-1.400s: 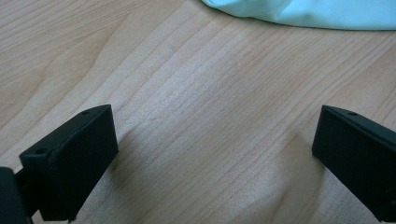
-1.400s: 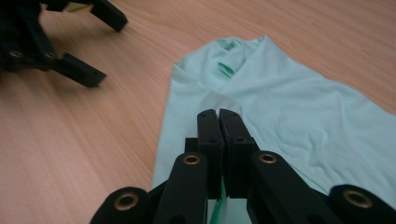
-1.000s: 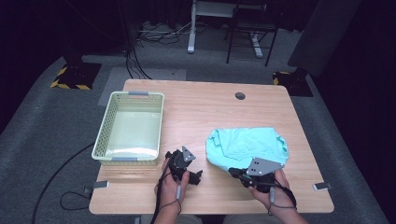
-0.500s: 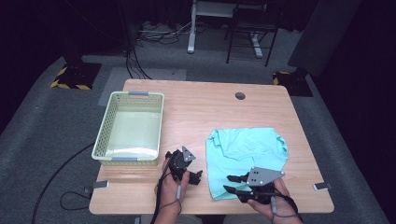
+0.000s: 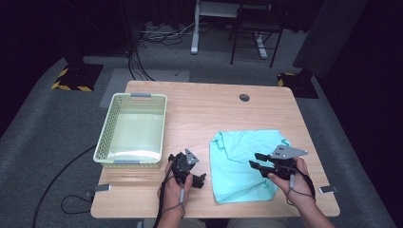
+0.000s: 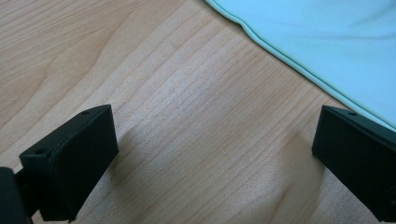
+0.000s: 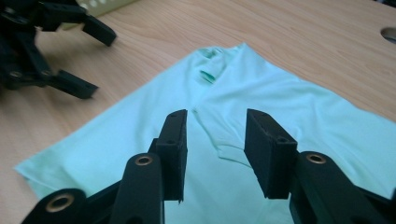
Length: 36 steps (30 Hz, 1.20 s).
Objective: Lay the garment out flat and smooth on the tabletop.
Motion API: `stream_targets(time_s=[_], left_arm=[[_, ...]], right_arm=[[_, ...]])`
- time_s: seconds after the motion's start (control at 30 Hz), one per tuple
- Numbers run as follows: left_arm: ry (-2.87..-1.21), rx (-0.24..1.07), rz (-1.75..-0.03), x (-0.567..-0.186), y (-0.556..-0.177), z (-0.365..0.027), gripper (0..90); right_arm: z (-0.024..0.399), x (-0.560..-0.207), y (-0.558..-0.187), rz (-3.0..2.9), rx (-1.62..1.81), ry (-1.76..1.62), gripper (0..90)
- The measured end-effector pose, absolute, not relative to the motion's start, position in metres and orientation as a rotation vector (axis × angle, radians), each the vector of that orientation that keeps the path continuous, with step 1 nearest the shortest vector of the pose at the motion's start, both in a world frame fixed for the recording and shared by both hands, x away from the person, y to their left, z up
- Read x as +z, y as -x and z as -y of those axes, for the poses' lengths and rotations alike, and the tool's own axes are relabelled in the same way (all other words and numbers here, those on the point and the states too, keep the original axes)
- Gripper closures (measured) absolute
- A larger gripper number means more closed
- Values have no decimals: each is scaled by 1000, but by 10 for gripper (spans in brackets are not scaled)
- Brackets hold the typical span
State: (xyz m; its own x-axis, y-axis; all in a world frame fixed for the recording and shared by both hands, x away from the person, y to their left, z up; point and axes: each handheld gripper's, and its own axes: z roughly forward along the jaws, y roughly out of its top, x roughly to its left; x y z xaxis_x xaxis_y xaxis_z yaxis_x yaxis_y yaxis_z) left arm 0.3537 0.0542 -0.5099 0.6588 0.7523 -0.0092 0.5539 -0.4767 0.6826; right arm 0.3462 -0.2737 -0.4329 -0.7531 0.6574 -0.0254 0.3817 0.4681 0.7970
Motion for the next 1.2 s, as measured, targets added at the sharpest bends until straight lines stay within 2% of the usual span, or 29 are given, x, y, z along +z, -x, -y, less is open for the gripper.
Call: stream_targets(time_s=[0.5, 0.6, 0.67, 0.7, 0.73, 0.93, 1.2], left_arm=[[-2208, 387, -1006, -510, -354, -54, 1], [-2208, 386, -1006, -510, -354, -54, 1], [-2209, 387, -1005, -510, -354, -54, 1], [-2209, 387, -1005, -510, -354, -54, 1], [-2209, 387, -1005, -510, -354, -54, 1], [-2209, 387, -1005, -510, -354, -54, 1], [-2207, 390, -1006, -510, -353, -54, 1]], right_arm=[[295, -480, -386, -2415, 913, -1049, 599], [295, -487, -389, -2431, 888, -1067, 616], [296, -491, -390, -2436, 881, -1083, 667], [297, -491, -389, -2422, 874, -1079, 794], [298, -490, -389, -2427, 862, -1078, 842], [306, -480, -383, -2405, 890, -1085, 857], [332, -449, -345, -2322, 996, -1040, 854]])
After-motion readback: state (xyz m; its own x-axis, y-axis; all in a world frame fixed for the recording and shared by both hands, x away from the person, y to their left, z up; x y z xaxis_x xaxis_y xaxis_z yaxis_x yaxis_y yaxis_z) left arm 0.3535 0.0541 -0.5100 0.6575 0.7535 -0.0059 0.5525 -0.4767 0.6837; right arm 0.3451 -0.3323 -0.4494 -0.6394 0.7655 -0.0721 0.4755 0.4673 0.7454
